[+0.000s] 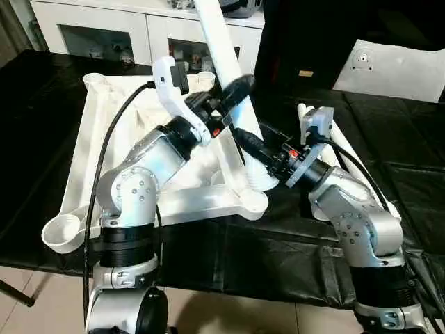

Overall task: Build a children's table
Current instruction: Pick table leg

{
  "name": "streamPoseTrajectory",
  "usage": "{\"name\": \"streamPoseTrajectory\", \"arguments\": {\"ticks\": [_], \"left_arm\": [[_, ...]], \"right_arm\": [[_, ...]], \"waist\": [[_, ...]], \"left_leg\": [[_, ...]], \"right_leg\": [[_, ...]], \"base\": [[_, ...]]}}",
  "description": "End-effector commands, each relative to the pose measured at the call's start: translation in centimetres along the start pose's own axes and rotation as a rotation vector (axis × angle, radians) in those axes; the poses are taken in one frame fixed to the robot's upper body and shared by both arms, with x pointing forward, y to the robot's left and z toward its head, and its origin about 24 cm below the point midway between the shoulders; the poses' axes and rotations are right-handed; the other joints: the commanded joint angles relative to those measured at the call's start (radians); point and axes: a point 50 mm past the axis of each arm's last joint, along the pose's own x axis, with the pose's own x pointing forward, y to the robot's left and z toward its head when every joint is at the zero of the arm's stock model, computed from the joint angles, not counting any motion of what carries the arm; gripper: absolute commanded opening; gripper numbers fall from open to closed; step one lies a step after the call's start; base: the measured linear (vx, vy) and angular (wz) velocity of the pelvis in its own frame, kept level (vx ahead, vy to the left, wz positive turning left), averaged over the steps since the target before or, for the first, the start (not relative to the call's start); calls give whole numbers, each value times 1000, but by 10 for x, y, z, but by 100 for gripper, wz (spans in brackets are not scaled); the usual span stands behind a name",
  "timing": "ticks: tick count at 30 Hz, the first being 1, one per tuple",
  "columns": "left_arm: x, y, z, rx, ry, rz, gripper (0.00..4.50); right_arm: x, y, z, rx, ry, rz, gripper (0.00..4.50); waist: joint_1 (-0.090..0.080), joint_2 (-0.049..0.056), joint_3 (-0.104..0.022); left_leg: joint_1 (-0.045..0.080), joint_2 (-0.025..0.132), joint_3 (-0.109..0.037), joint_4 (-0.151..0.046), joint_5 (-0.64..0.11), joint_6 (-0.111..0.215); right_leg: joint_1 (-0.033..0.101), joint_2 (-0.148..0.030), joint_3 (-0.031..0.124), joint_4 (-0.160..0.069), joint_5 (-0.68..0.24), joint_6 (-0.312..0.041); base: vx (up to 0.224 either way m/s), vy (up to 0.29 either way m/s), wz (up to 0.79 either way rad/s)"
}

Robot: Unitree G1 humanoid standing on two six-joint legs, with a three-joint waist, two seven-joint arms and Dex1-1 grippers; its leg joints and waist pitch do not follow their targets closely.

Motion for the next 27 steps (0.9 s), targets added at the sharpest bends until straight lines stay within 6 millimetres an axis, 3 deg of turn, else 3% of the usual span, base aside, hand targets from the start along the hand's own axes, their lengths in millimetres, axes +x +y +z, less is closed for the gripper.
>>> {"name": "streamPoseTrajectory", "arguments": {"ticks": [1,17,24,25,27], "left_arm": [[6,-5,-4,20,12,11,208],[9,-1,-8,104,31,84,186],[8,7,-1,143,17,122,185],[8,9,1,148,13,128,185],[8,10,2,153,10,133,185]], "right_arm": [[3,0,1,-38,16,3,186],[8,0,3,-134,35,-22,186],[8,-2,5,-73,21,-35,186],[8,-1,6,-73,19,-26,242],[8,-1,6,-75,20,-19,256]], "waist": [[0,9,-65],[-2,8,-66],[-4,7,-67],[-2,10,-68],[-4,7,-69]], "left_leg": [[20,42,-7,-64,-117,17],[19,41,-7,-61,-108,23],[20,41,-7,-62,-109,22],[21,41,-8,-61,-97,24],[19,41,-7,-60,-90,29]], "right_leg": [[47,-57,30,-78,31,-218],[48,-56,30,-76,59,-220],[48,-55,30,-76,52,-216],[49,-56,30,-73,77,-220],[50,-55,29,-72,94,-221]], "base": [[0,0,0],[0,0,0],[0,0,0],[0,0,0],[0,0,0]]}}
